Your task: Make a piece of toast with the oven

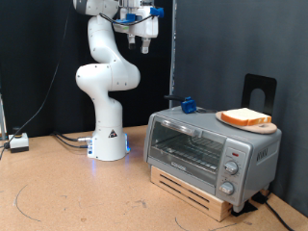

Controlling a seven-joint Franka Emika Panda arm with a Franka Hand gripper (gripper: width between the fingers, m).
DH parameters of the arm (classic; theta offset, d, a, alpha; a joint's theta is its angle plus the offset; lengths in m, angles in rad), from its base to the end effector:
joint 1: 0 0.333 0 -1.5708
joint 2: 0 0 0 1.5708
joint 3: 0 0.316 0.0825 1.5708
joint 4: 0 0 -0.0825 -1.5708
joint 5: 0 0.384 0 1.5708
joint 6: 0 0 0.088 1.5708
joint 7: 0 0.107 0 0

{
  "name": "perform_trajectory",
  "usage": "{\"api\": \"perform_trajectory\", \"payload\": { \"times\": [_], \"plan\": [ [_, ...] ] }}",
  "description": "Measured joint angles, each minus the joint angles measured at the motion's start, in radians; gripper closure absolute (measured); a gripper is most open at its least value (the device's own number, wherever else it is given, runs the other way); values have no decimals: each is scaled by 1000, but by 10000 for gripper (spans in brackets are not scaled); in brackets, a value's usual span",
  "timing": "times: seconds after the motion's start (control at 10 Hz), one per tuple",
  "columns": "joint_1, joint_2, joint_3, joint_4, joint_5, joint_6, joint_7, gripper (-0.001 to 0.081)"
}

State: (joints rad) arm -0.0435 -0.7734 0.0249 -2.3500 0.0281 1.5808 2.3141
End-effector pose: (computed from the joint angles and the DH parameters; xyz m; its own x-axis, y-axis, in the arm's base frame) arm 0.3113 -0.0005 0.5903 -0.6955 -0.7184 -0.0106 -0.7185 0.6955 0.0043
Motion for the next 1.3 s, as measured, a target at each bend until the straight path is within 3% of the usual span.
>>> {"api": "perform_trajectory", "payload": {
  "times": [0.2, 0.6, 0.7, 0.8, 1.0, 1.3],
  "plan": [
    [1, 0, 0, -5, 10, 52, -47, -3],
    [78, 6, -50, -18, 28, 110, -450, -3],
    [74, 6, -48, -18, 29, 109, -422, -3],
    [89, 0, -66, -24, 84, 125, -502, -3],
    [146, -19, -130, -53, 145, 181, -734, -3],
    [196, 29, -163, -105, 94, 341, -1055, -3]
  ]
}}
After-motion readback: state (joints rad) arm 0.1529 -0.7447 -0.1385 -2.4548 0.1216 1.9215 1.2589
